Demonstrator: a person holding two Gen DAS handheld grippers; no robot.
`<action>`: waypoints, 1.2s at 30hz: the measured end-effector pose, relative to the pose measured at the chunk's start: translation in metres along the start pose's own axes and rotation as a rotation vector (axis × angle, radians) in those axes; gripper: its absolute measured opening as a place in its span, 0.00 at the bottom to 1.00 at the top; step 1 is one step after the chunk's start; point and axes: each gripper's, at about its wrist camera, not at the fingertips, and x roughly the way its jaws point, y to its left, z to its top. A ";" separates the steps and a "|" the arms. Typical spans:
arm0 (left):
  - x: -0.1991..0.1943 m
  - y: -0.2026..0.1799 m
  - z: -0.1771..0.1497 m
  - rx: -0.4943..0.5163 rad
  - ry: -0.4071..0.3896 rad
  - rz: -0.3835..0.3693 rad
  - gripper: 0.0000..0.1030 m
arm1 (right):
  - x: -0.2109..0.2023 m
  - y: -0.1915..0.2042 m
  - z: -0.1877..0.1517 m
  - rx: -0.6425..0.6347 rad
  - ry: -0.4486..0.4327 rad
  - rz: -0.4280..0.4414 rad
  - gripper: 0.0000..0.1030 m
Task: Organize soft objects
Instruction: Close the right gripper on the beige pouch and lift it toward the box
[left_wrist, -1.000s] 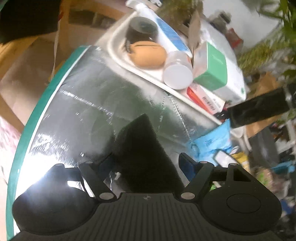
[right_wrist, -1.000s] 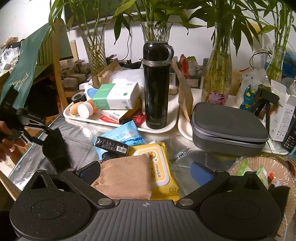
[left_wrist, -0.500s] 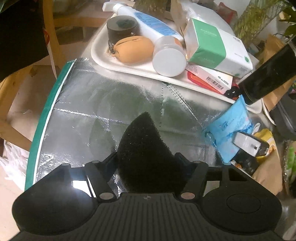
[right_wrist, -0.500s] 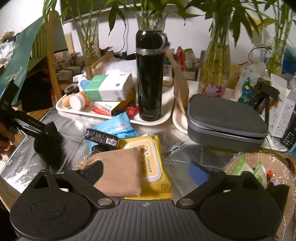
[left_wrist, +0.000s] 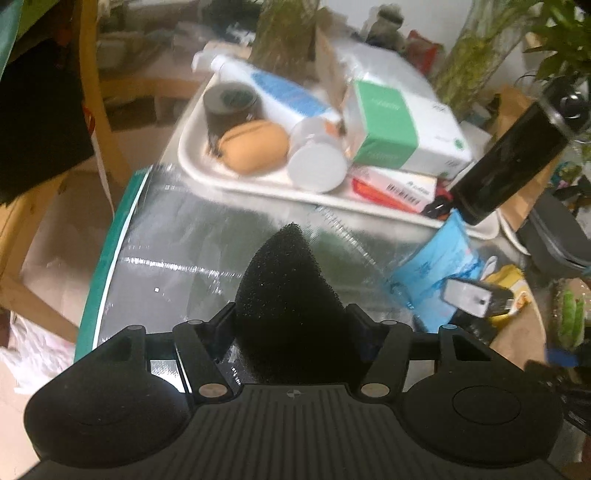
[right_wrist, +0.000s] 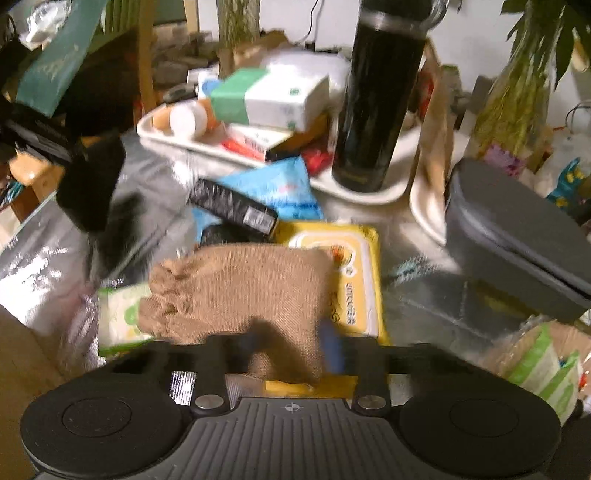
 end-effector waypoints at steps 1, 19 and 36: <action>-0.003 -0.002 0.000 0.008 -0.012 -0.009 0.59 | -0.002 0.000 0.000 0.002 -0.001 0.001 0.07; -0.105 -0.009 -0.017 0.100 -0.264 -0.039 0.59 | -0.107 0.001 0.012 0.091 -0.264 -0.017 0.03; -0.207 -0.033 -0.061 0.202 -0.327 -0.164 0.59 | -0.251 0.026 -0.004 0.056 -0.435 -0.043 0.03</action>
